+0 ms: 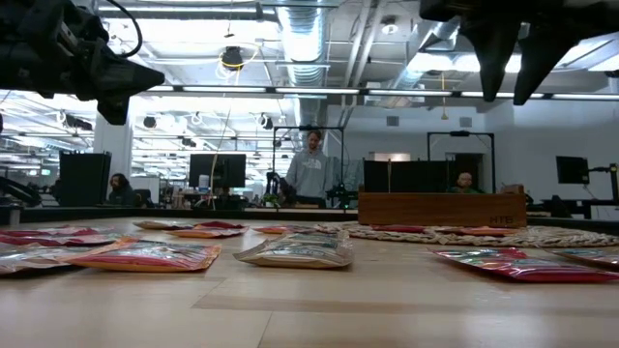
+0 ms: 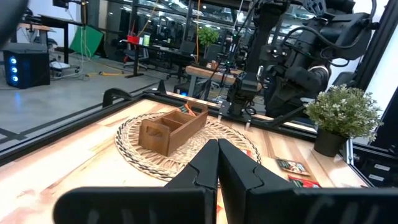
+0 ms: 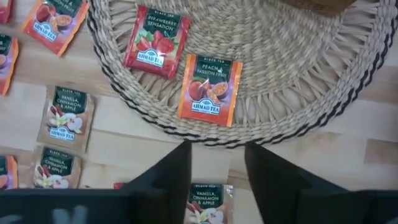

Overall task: Pick & Place Tea
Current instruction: Put the orange tea pack into the right compartment of the brown organizer

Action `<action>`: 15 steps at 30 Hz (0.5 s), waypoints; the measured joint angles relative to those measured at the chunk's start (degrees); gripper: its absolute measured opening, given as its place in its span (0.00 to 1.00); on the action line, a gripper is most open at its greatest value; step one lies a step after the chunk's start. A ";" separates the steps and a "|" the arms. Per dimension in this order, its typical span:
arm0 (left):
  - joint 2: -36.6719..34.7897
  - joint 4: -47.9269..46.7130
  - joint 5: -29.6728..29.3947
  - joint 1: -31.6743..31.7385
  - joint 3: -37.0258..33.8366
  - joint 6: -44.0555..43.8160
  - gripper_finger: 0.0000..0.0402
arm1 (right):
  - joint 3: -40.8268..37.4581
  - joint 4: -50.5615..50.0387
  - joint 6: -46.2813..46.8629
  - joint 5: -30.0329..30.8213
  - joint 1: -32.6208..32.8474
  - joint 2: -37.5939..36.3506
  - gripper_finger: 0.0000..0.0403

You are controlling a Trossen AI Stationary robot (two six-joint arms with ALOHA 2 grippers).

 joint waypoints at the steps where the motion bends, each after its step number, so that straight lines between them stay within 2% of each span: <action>1: 0.00 0.00 0.01 -0.01 0.00 0.00 0.00 | 0.00 0.07 0.00 -0.08 -0.10 0.00 0.42; 8: 0.00 0.00 0.01 -0.02 0.00 0.01 0.00 | 0.00 0.61 1.78 -1.93 -2.27 0.00 0.70; 11: 0.00 0.00 0.01 0.00 0.00 0.02 0.00 | -0.04 3.58 -0.25 -2.87 -3.84 0.97 0.76; 15: 0.00 -0.02 0.13 -0.01 0.00 0.02 0.00 | -0.11 4.97 -3.85 -3.70 -5.74 3.98 0.78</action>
